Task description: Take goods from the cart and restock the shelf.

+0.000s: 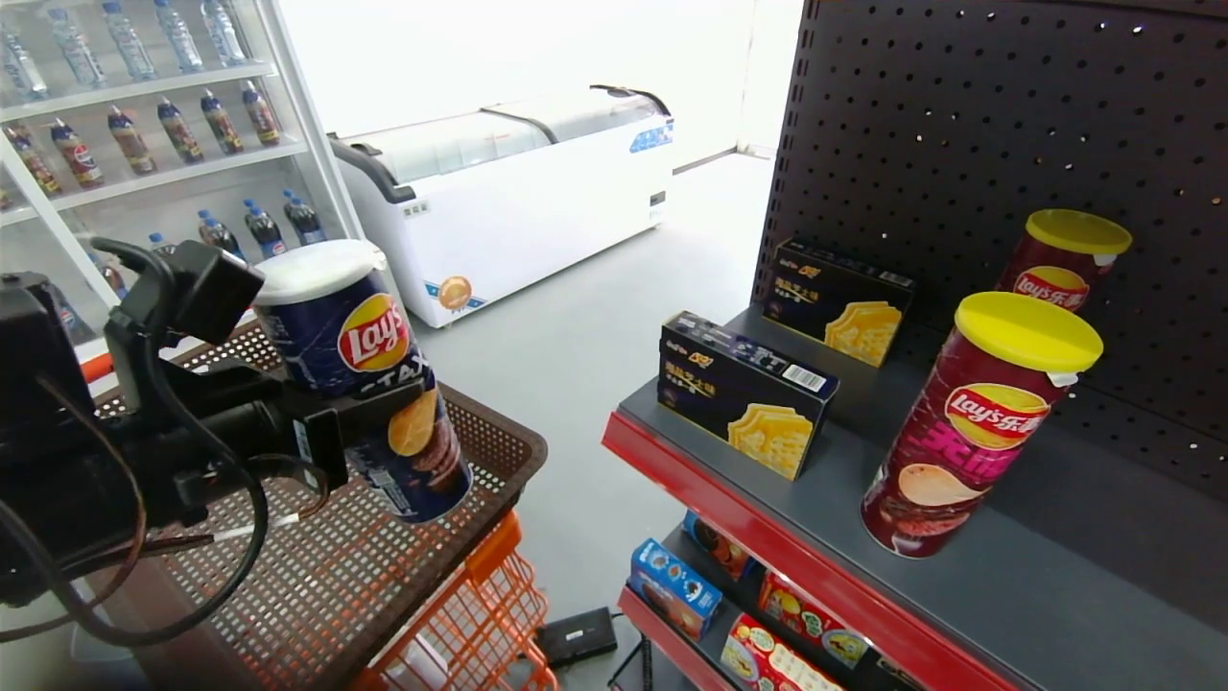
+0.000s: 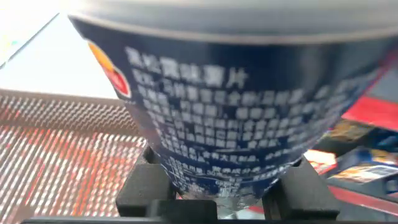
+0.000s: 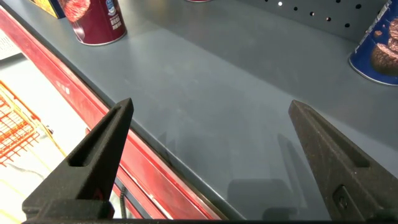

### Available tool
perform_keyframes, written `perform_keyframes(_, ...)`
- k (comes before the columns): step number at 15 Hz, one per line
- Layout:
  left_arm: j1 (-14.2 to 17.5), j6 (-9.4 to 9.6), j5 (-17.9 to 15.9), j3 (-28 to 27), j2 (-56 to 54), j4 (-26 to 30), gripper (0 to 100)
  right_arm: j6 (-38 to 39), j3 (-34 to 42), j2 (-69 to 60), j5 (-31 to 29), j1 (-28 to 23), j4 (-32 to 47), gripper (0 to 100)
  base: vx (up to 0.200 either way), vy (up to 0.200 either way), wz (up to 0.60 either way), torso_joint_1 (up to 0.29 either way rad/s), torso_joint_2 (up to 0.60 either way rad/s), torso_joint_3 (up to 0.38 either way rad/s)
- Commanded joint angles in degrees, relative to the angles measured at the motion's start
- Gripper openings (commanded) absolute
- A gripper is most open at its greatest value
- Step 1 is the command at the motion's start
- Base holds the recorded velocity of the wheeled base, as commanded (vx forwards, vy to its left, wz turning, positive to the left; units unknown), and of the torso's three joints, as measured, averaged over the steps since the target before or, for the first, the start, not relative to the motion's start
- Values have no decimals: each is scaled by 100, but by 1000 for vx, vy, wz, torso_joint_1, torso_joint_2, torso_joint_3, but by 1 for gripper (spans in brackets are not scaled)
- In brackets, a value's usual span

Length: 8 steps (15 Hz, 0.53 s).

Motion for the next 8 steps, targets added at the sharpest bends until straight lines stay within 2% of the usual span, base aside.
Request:
perform_keyframes(1, -360, -42, 3, 27, -552, 36, 0, -1, 0, 8, 4, 0, -2, 100, 0, 0, 0, 0, 0, 0)
perform_keyframes(2, -624, -51, 12, 107, -737, 62, 0, -1, 0, -1, 4, 0, -2, 100, 0, 0, 0, 0, 0, 0)
perform_keyframes(5, -756, -42, 3, 238, -956, 194, 0, -1, 0, 8, -4, 0, -2, 100, 0, 0, 0, 0, 0, 0)
perform_keyframes(6, -931, -24, 30, 344, -1036, 203, 0, -1, 0, -1, 4, 0, -2, 100, 0, 0, 0, 0, 0, 0)
perform_keyframes(8, -1081, -16, 21, 423, -1036, 177, 0, -1, 0, 8, 4, 0, -2, 100, 0, 0, 0, 0, 0, 0)
